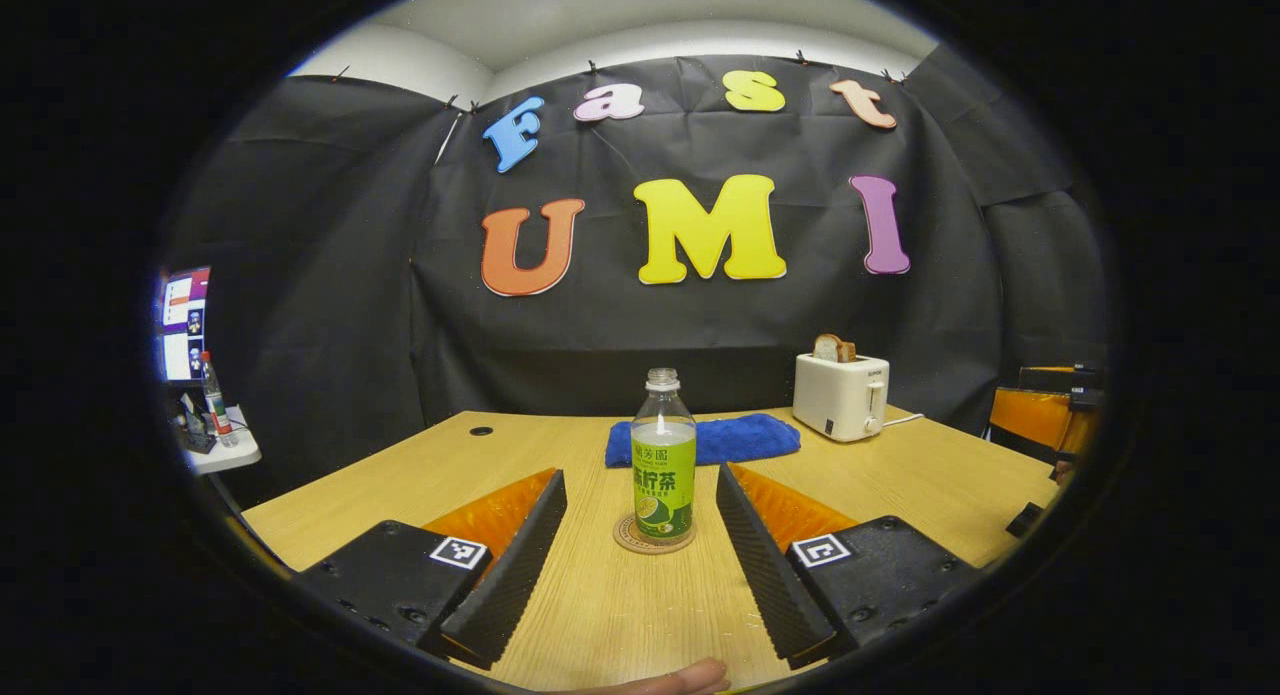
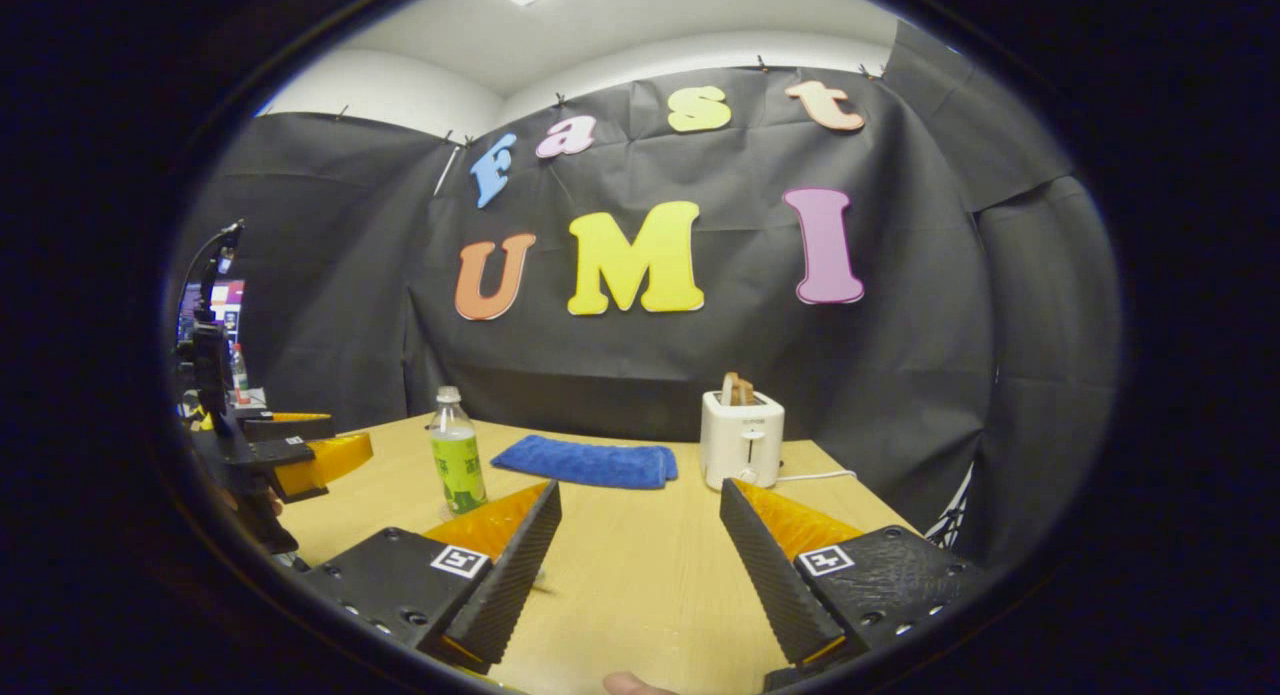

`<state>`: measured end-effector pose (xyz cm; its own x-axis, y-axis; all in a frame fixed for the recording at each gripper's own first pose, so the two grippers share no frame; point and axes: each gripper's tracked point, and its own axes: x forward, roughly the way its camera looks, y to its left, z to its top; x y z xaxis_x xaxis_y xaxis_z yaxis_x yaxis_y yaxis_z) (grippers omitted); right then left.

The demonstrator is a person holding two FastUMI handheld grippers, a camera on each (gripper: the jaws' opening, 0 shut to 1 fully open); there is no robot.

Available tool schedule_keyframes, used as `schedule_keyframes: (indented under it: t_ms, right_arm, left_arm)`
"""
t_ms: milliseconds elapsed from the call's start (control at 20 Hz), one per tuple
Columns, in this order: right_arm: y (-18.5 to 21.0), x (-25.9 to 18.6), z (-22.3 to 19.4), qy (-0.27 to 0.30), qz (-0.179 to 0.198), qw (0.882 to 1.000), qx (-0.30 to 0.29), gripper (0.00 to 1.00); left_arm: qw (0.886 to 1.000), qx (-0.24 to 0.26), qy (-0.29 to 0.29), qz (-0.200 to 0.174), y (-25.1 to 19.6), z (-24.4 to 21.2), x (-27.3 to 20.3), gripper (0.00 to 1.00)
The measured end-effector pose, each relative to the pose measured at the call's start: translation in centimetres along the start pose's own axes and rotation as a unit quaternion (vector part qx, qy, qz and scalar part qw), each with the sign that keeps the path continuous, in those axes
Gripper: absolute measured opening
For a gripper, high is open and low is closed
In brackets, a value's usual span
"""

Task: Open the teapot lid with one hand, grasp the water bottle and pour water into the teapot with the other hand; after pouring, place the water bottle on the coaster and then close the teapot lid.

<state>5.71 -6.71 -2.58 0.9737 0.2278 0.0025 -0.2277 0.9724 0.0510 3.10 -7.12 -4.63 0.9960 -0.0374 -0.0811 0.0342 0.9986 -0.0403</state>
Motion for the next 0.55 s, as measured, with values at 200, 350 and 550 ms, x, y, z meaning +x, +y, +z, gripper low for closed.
schedule_keyframes:
  t_ms: [200,350,550]
  right_arm:
    - [-2.9,0.2,0.5,-0.013,0.006,1.000,0.009,0.96]
    - [-4.4,-0.1,0.8,-0.018,0.011,1.000,0.016,0.96]
    - [-6.4,-0.3,0.4,-0.022,0.012,1.000,0.015,0.96]
  left_arm:
    - [1.000,-0.019,-0.004,0.005,-2.1,0.3,-0.1,0.95]
    - [1.000,-0.025,-0.009,0.004,-3.8,0.6,0.1,0.95]
    - [0.999,-0.031,-0.016,0.008,-5.4,0.9,0.3,0.94]
